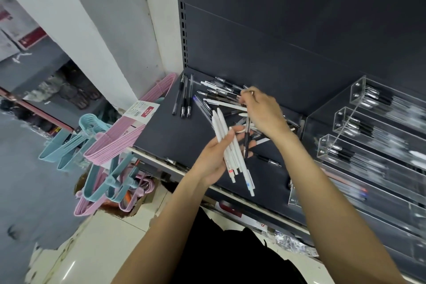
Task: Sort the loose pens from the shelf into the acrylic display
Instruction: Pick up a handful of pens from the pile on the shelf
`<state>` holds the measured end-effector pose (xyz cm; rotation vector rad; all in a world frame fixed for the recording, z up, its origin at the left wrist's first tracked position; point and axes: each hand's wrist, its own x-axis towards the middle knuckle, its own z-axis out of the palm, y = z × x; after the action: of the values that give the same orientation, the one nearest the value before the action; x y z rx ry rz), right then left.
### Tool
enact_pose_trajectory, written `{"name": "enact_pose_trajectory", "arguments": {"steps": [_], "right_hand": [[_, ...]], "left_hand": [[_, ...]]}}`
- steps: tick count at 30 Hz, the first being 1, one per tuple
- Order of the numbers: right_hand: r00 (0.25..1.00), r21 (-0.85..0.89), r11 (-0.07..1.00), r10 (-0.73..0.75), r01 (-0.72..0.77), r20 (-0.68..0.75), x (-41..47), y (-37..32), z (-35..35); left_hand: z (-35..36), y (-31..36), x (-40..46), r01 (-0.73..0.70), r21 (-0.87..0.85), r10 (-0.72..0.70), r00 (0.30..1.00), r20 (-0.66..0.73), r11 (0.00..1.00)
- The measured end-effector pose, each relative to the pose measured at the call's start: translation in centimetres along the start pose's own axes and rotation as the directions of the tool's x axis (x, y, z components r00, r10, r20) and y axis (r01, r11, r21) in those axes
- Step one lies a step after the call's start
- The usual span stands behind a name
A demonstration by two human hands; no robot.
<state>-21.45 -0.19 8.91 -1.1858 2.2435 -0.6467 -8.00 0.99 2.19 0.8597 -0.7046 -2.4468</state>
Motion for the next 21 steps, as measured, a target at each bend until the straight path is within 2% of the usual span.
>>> {"name": "enact_pose_trajectory", "arguments": {"steps": [1,2,4,6,7,10,17,21], "right_hand": [[0.996,-0.008,0.999,-0.032,0.032,-0.080,-0.3,0.3,-0.4],[0.984,0.059,0.997,-0.042,0.053,-0.172,-0.8,0.7,-0.8],[0.954,0.372,0.923,0.019,0.099,-0.301,-2.0,1.6,-1.4],[0.960,0.639,0.756,0.056,0.139,-0.275,-3.6,2.1,-0.9],[0.973,0.694,0.709,0.051,0.124,-0.225,-4.5,2.2,0.0],[0.989,0.708,0.704,0.062,0.054,-0.137,-6.4,2.5,3.3],[0.966,0.736,0.676,0.196,-0.009,-0.168,-7.8,2.9,6.8],[0.958,0.754,0.653,0.256,-0.074,-0.128,-8.0,2.9,7.7]], "left_hand": [[-0.4,0.1,0.0,-0.018,-0.039,0.017,0.999,-0.028,0.999],[-0.8,0.2,0.0,-0.045,-0.089,0.039,0.997,-0.063,0.995],[-1.8,0.6,0.0,-0.114,-0.211,0.087,0.987,-0.134,0.971],[-2.4,0.8,-0.1,-0.183,-0.297,0.124,0.971,-0.206,0.937],[-2.5,0.9,-0.1,-0.209,-0.314,0.138,0.962,-0.234,0.926],[-2.2,0.8,-0.1,-0.256,-0.326,0.169,0.947,-0.272,0.910],[-1.2,0.8,-0.5,-0.304,-0.372,0.217,0.941,-0.259,0.877],[-1.2,0.8,-0.2,-0.319,-0.395,0.235,0.941,-0.245,0.861]]}}
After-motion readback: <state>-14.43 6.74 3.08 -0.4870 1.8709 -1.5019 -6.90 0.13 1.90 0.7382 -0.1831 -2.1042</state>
